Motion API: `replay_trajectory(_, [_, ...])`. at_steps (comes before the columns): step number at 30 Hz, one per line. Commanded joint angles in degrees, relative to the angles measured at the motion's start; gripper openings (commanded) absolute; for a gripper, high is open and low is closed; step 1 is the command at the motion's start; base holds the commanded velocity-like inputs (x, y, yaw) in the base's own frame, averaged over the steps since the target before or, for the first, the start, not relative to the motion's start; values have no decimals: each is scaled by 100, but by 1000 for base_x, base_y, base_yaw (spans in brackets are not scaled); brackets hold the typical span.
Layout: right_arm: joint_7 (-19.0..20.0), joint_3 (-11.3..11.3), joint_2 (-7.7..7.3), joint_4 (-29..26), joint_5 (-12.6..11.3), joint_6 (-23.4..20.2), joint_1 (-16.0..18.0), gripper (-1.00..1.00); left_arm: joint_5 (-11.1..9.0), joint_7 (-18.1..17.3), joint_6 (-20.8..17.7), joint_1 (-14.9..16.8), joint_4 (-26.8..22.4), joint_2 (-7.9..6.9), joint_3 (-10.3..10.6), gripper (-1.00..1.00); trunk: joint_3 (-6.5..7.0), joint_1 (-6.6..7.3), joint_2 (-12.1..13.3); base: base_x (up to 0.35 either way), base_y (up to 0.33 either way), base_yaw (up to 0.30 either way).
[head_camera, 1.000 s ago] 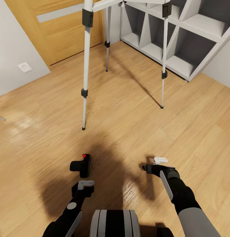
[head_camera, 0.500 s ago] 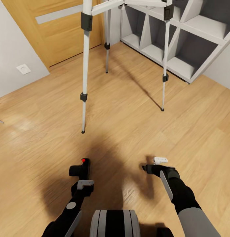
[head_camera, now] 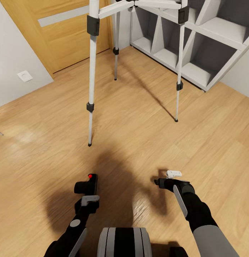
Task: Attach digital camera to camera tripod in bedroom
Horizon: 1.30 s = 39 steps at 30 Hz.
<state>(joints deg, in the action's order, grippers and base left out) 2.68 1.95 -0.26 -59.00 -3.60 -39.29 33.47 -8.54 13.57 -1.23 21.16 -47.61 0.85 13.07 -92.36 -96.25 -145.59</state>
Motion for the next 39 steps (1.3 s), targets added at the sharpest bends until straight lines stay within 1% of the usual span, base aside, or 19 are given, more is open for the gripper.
replay_trajectory(1, [5, 7, 0, -6, -35, -26, 1, 100, -60, 55, -14, 2, 1, -5, 1, 100, -3, 1, -1, 2, 0, 0])
replay_trajectory(5, [5, 7, 4, -6, -35, -26, 1, 100, -60, 127, -16, 2, 11, 2, -111, 100, -3, 1, -1, 1, 0, 0])
replay_trajectory(11, [6, 7, 0, -6, -35, -26, 1, 100, -65, 197, -17, 2, 19, 9, -181, 100, -3, 1, -1, 0, 0, 0])
replay_trajectory(12, [12, 7, -1, -6, -35, -35, 1, 100, -32, 205, -25, 2, 52, 42, -165, 100, -3, 1, -1, 0, 0, 0])
replay_trajectory(16, [15, 12, 30, 19, -26, -31, -5, 100, -28, 181, -19, 2, 181, 13, -151, 100, -3, 1, -1, 0, 0, 0])
replay_trajectory(22, [25, 7, -26, 27, -12, -20, -7, 100, -16, 173, -10, 2, 292, 26, -147, 100, -3, 1, -1, 0, 0, 0])
replay_trajectory(39, [26, 1, -36, 29, -9, -18, -8, 100, -12, 172, -8, 2, 316, 44, -147, 100, -3, 1, -1, 0, 0, 0])
